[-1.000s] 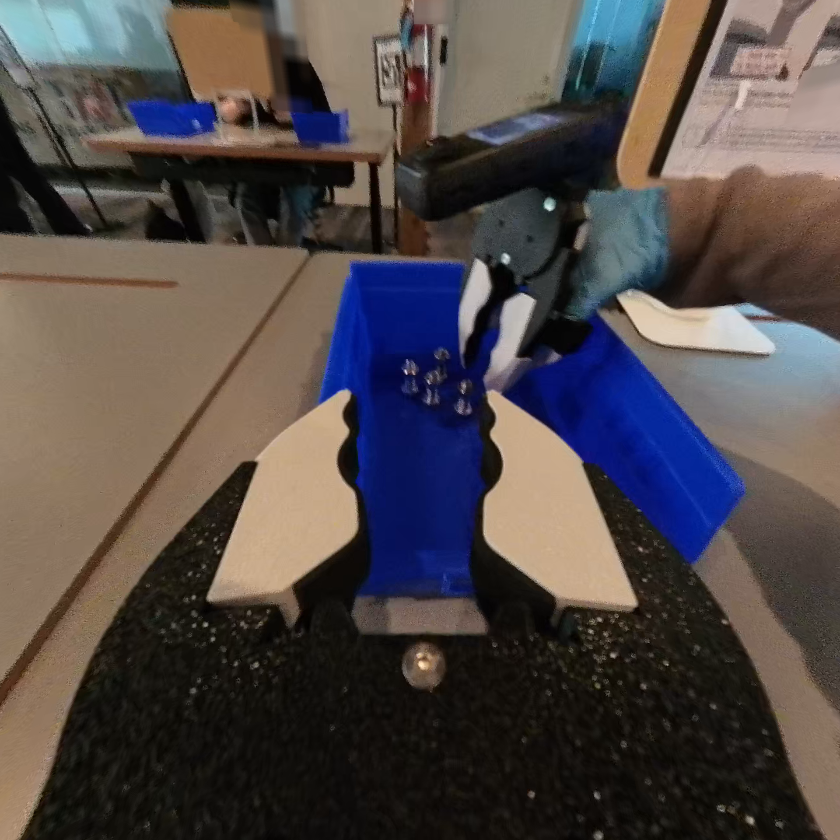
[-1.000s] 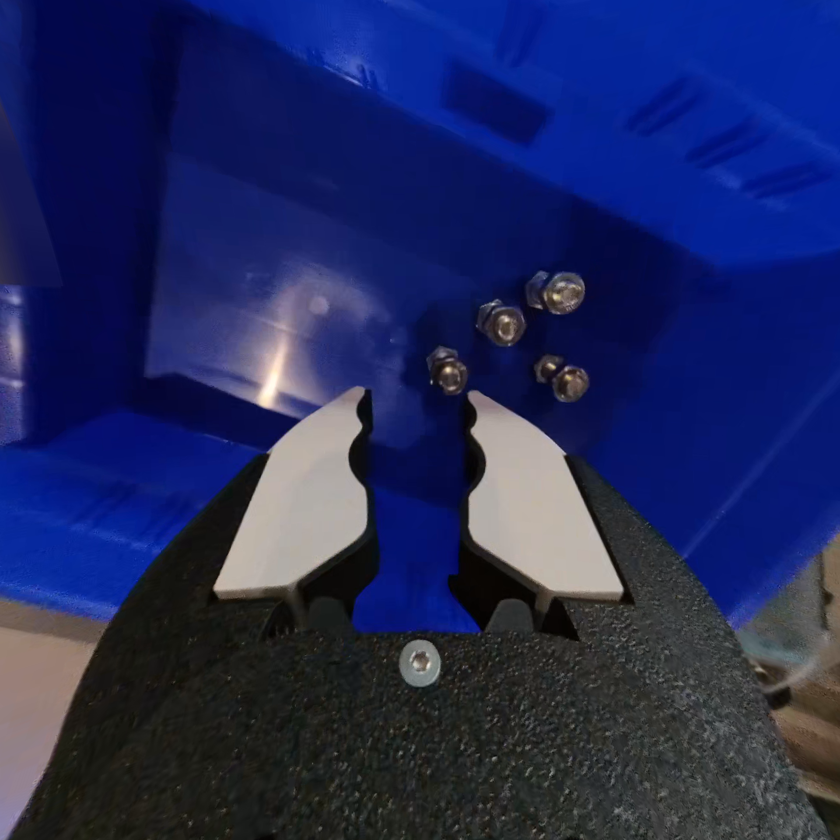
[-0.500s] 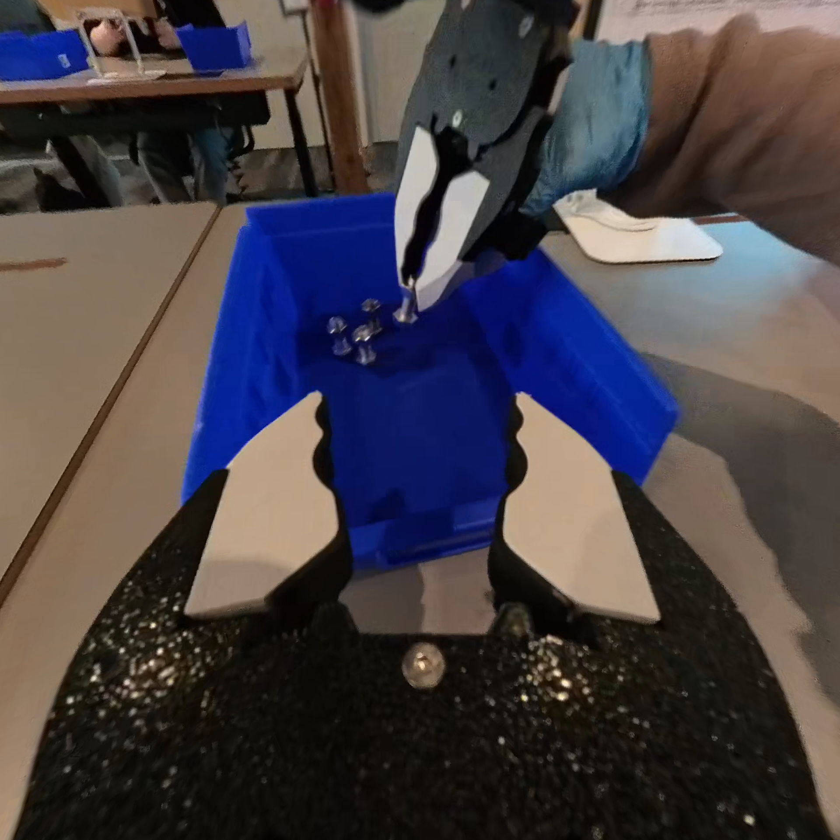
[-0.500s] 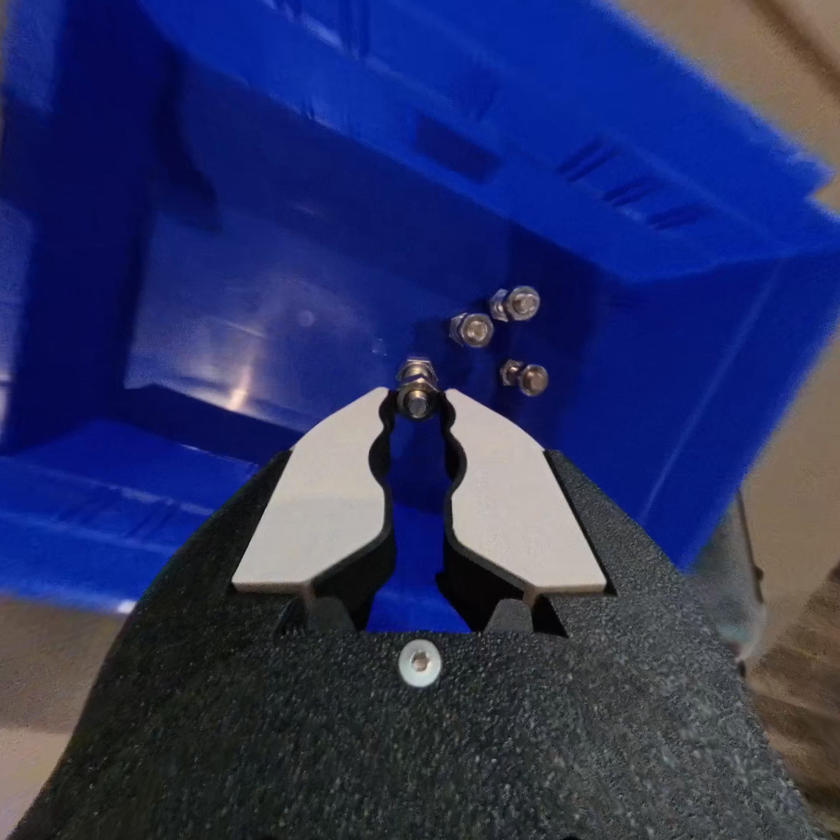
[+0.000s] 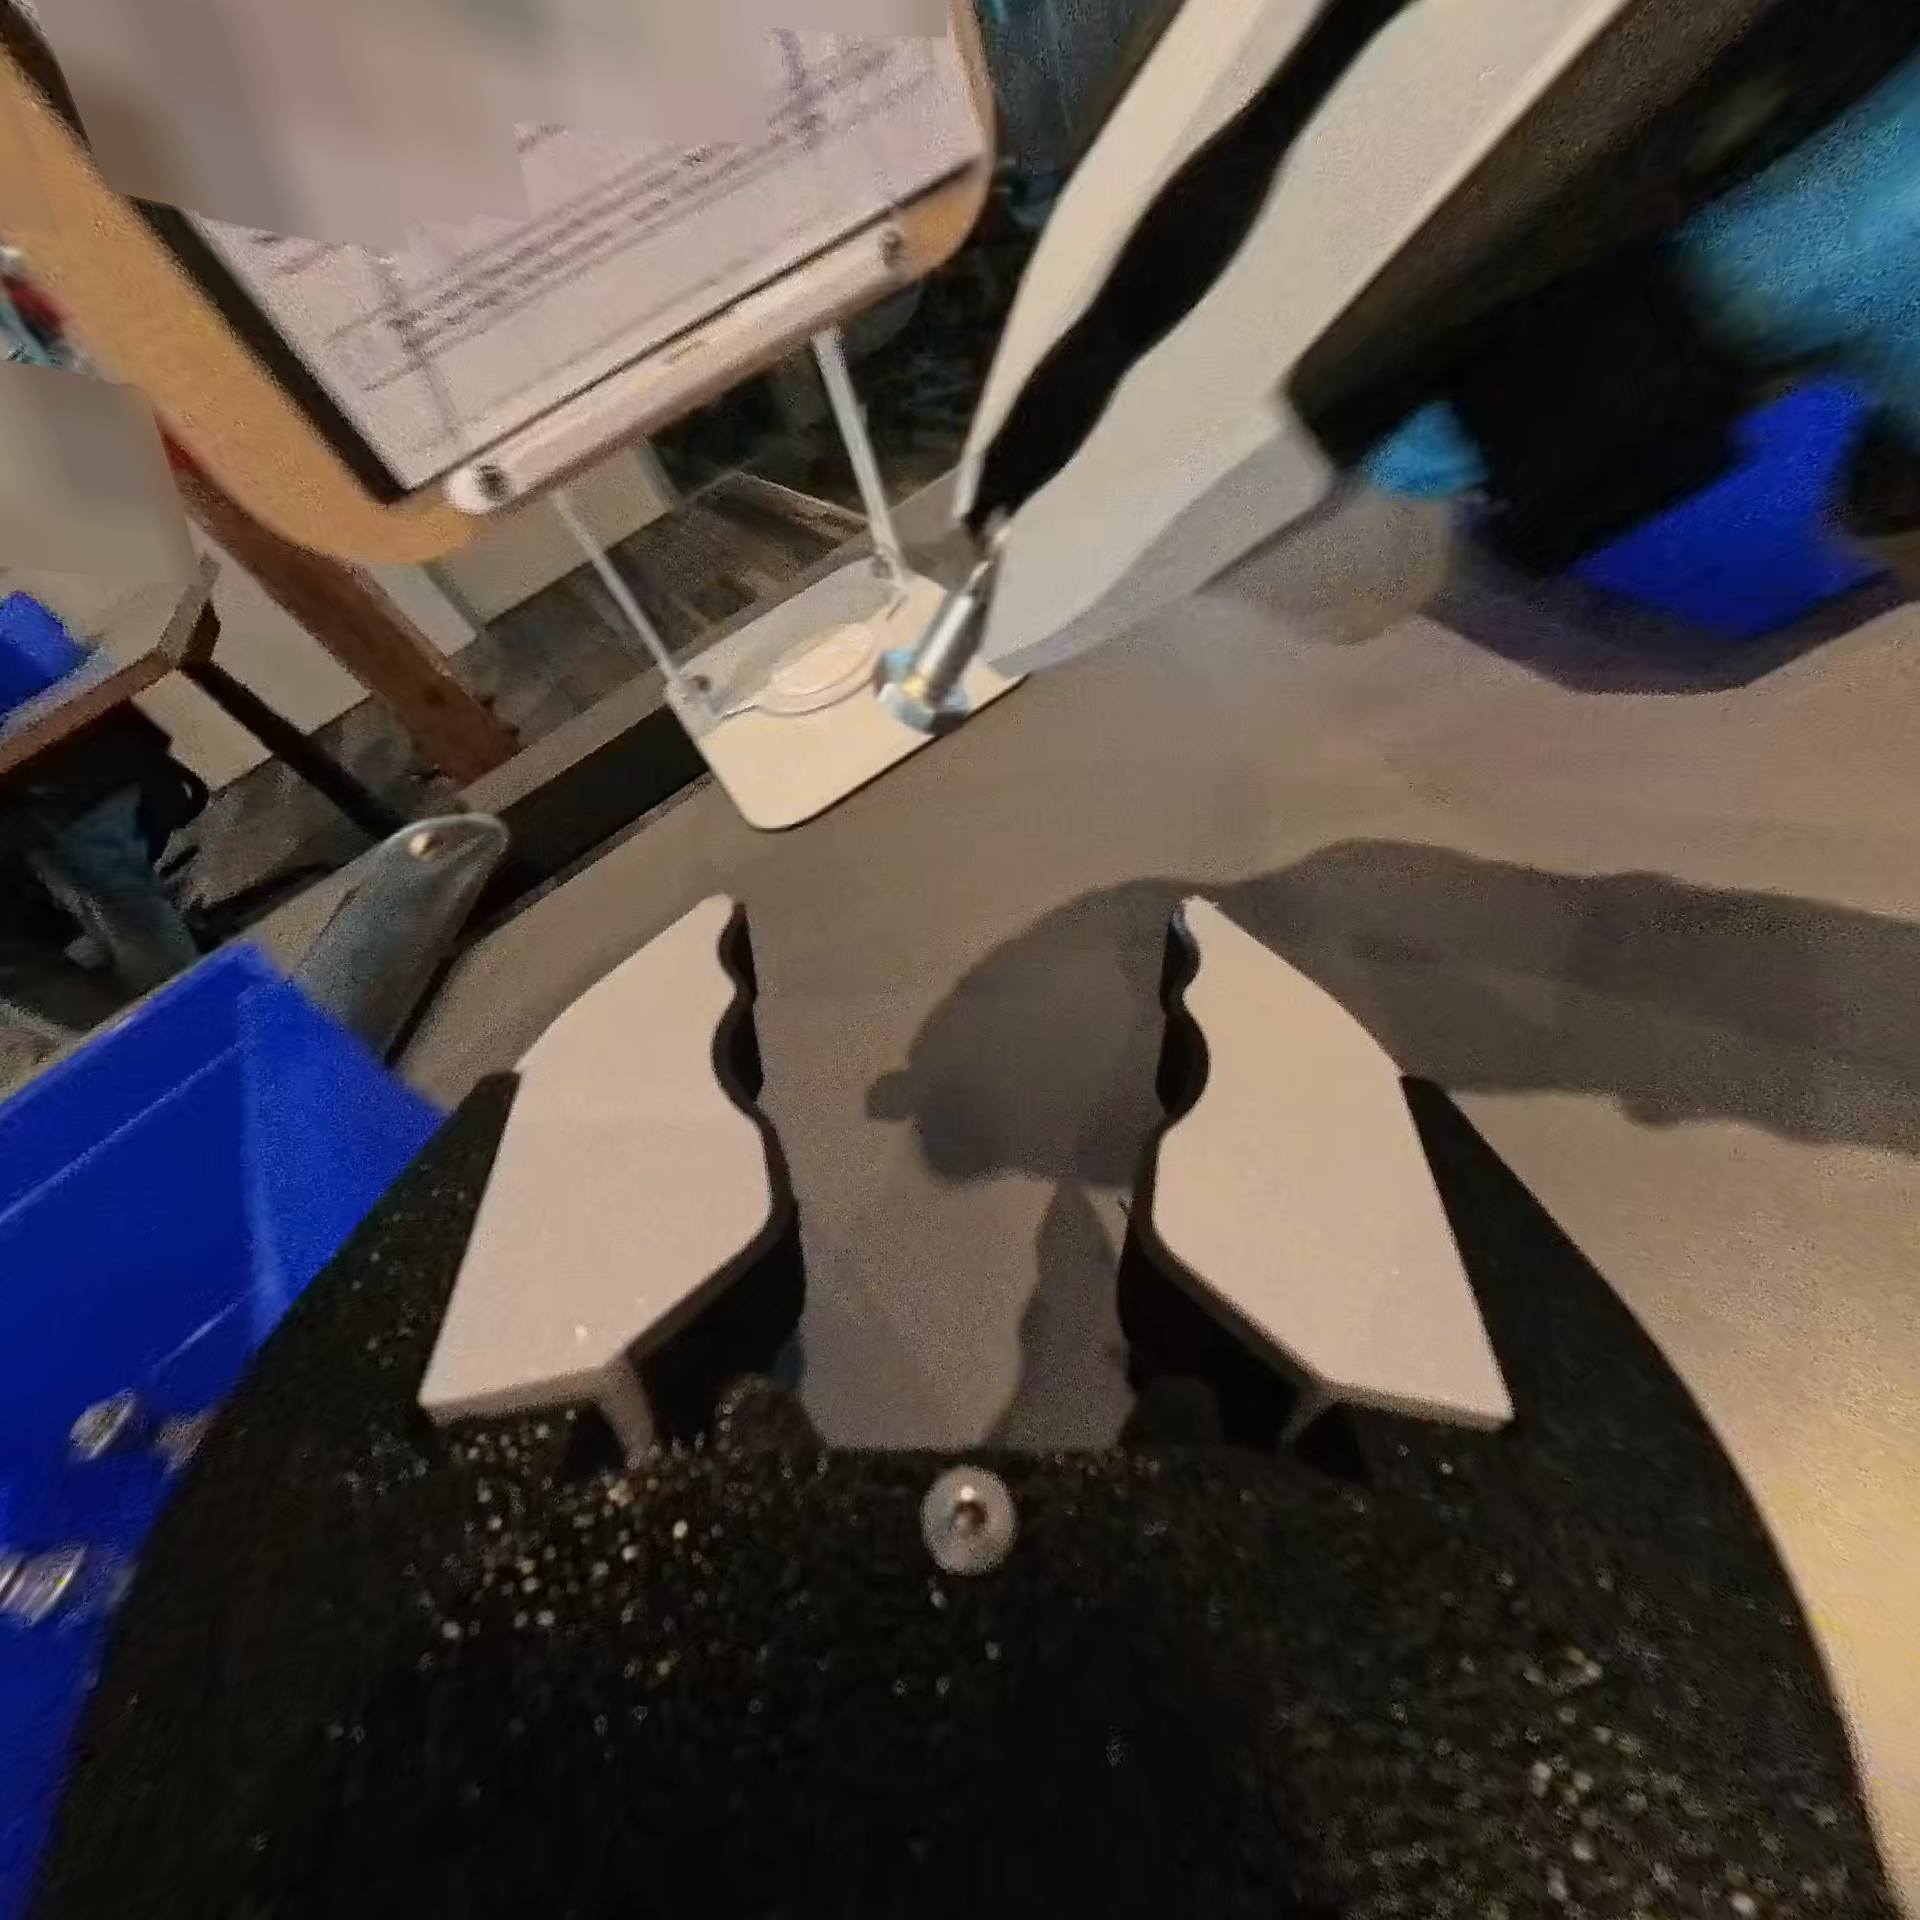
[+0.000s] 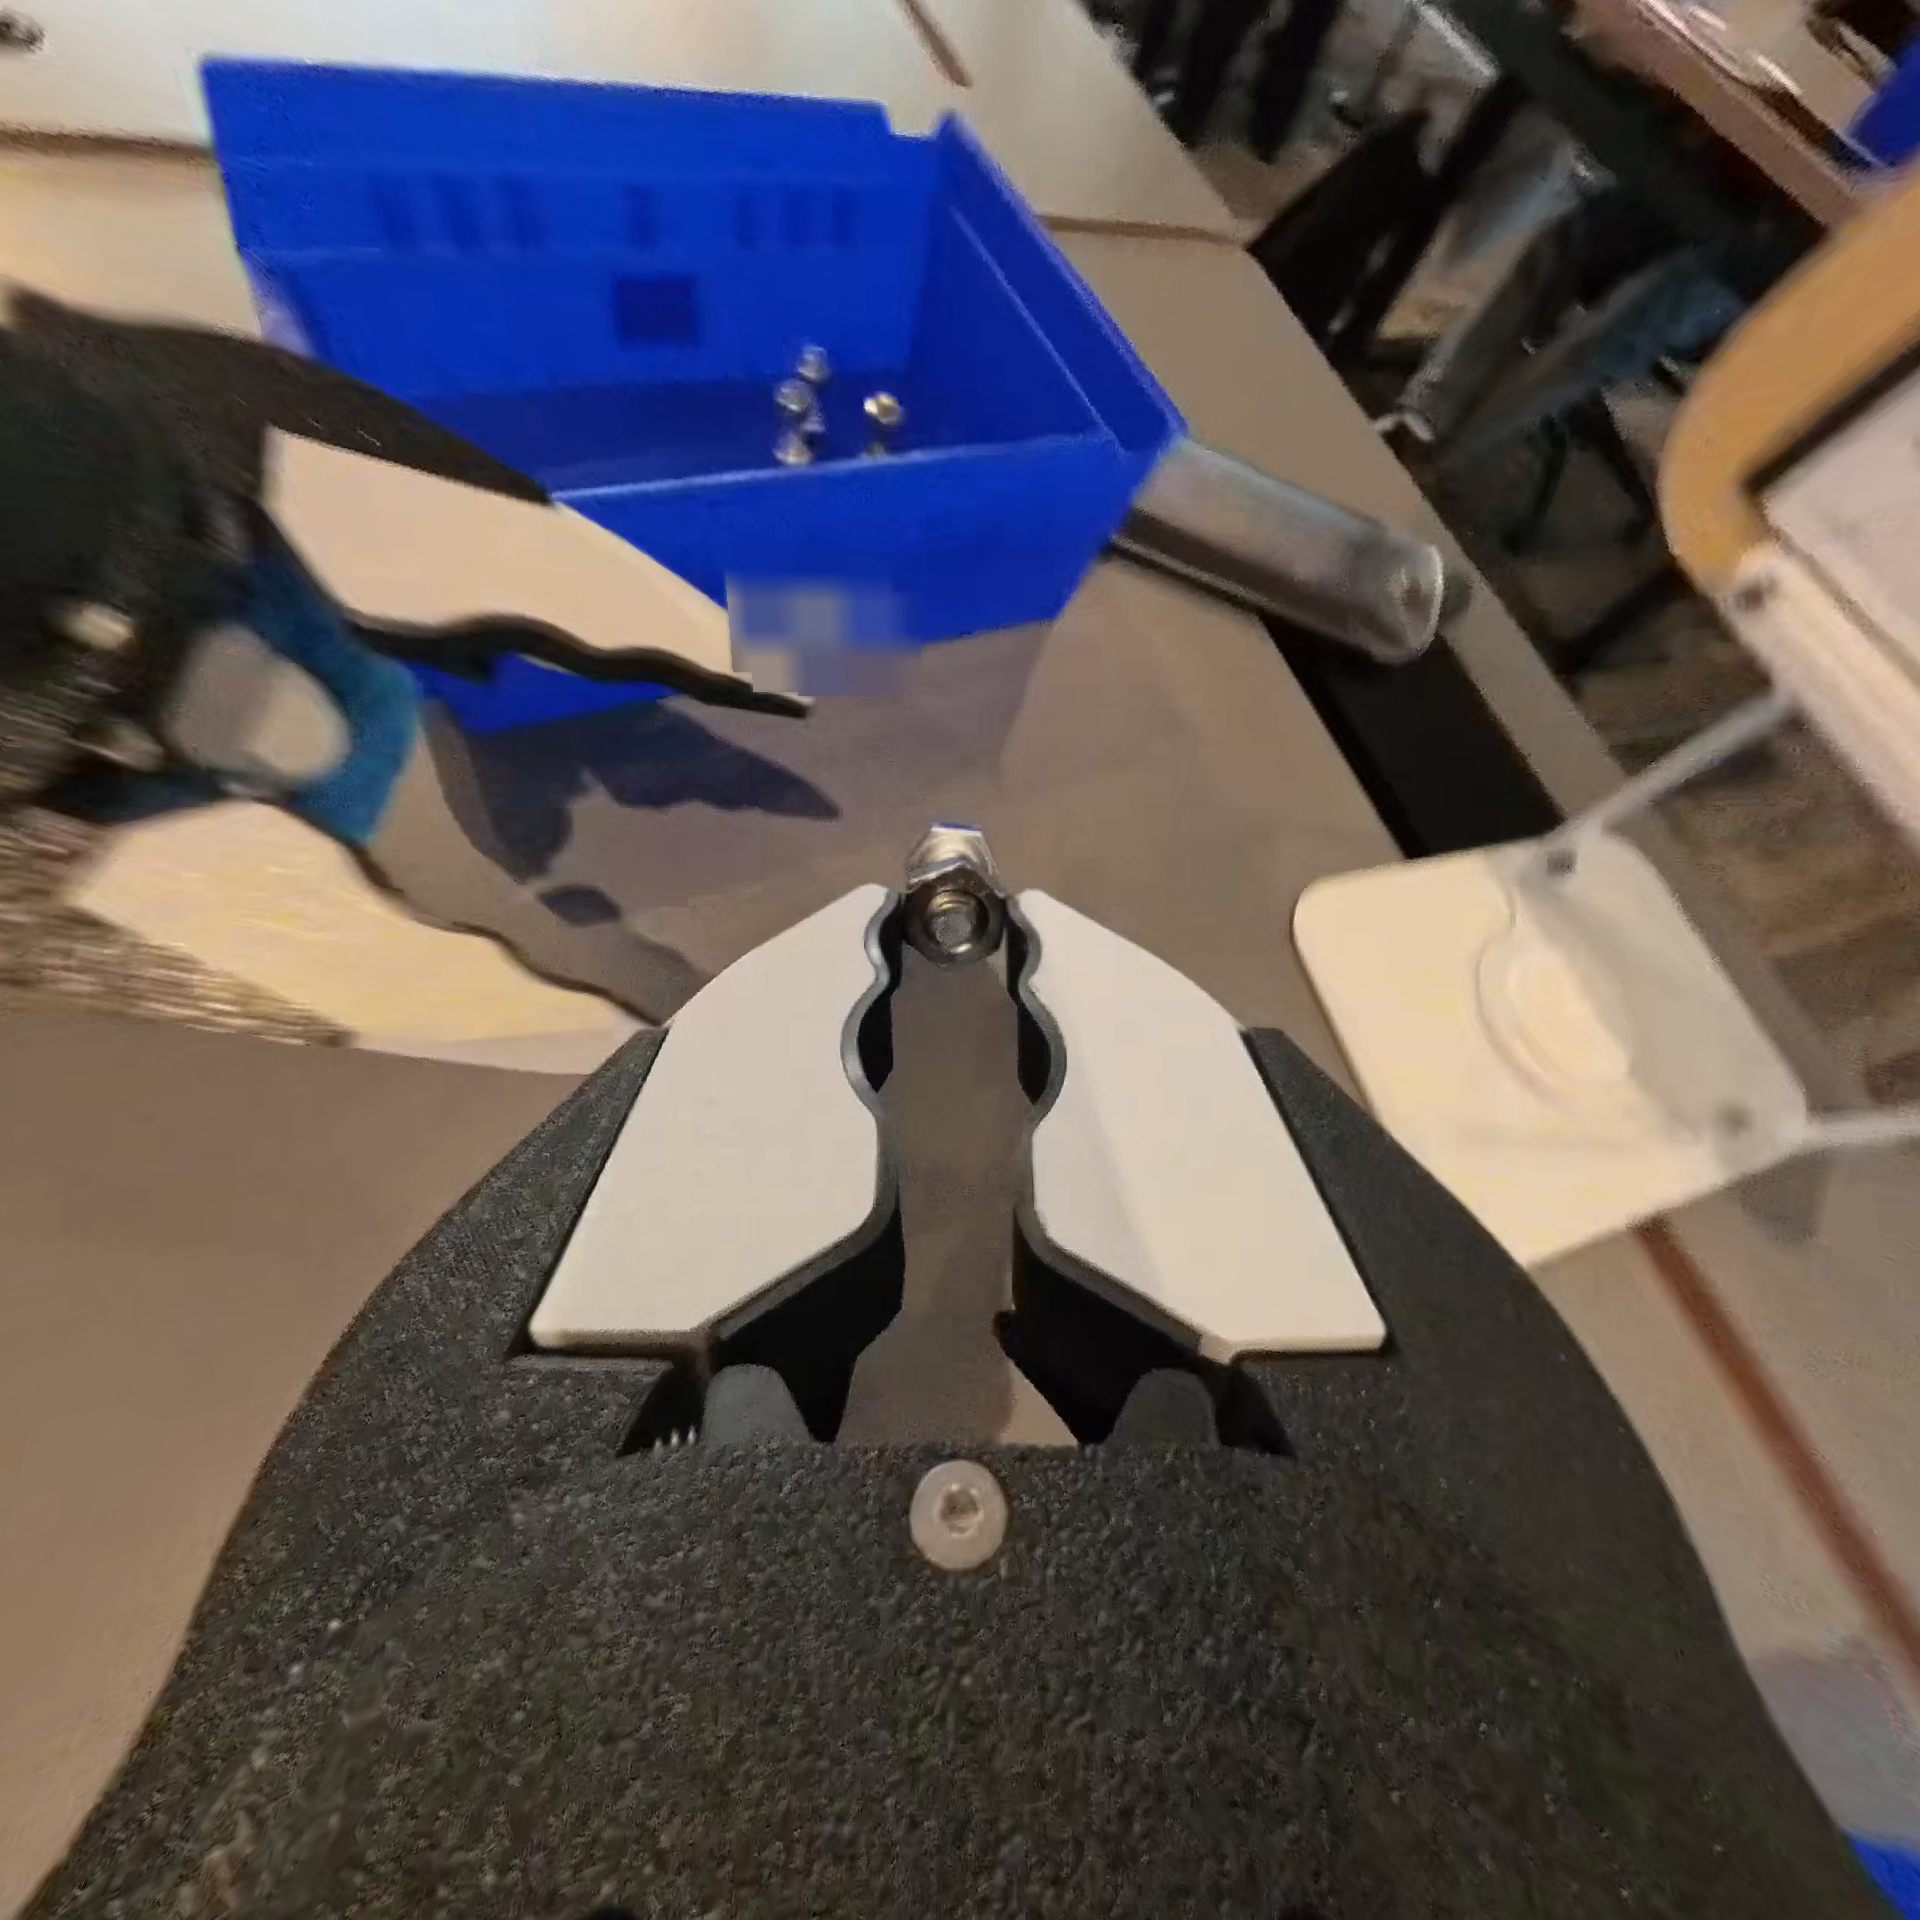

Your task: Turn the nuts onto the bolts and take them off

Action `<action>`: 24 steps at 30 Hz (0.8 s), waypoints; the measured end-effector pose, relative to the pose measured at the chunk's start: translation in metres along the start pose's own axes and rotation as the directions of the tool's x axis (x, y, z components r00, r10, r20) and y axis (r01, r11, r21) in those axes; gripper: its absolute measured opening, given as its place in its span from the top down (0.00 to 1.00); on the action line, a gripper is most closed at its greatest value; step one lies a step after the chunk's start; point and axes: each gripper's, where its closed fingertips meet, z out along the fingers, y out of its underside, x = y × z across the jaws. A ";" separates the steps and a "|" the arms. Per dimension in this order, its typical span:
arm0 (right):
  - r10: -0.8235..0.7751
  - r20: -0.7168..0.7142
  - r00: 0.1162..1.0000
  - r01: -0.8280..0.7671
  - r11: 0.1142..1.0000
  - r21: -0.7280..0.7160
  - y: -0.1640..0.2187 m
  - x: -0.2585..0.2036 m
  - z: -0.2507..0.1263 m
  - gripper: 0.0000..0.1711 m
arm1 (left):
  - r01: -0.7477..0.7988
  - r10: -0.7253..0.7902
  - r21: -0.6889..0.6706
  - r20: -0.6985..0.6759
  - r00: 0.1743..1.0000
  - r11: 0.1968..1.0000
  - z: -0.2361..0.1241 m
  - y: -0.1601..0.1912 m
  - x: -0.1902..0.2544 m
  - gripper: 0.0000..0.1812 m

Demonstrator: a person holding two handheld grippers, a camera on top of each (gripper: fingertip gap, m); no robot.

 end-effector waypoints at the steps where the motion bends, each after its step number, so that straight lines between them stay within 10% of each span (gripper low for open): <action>1: 0.066 -0.009 0.998 -0.066 0.998 0.019 0.012 0.000 -0.009 0.89 | -0.026 0.027 0.004 -0.013 1.000 1.000 0.015 0.003 0.007 0.58; 9: 0.349 -0.033 0.936 -0.339 0.926 0.167 0.069 0.001 -0.026 0.89 | -0.249 0.273 0.178 -0.126 0.954 0.952 0.062 0.007 0.057 0.65; 24: 0.336 0.049 0.941 -0.338 0.939 0.068 0.086 -0.024 -0.001 0.89 | -0.340 0.372 0.192 -0.162 0.914 0.921 0.060 0.020 0.066 0.90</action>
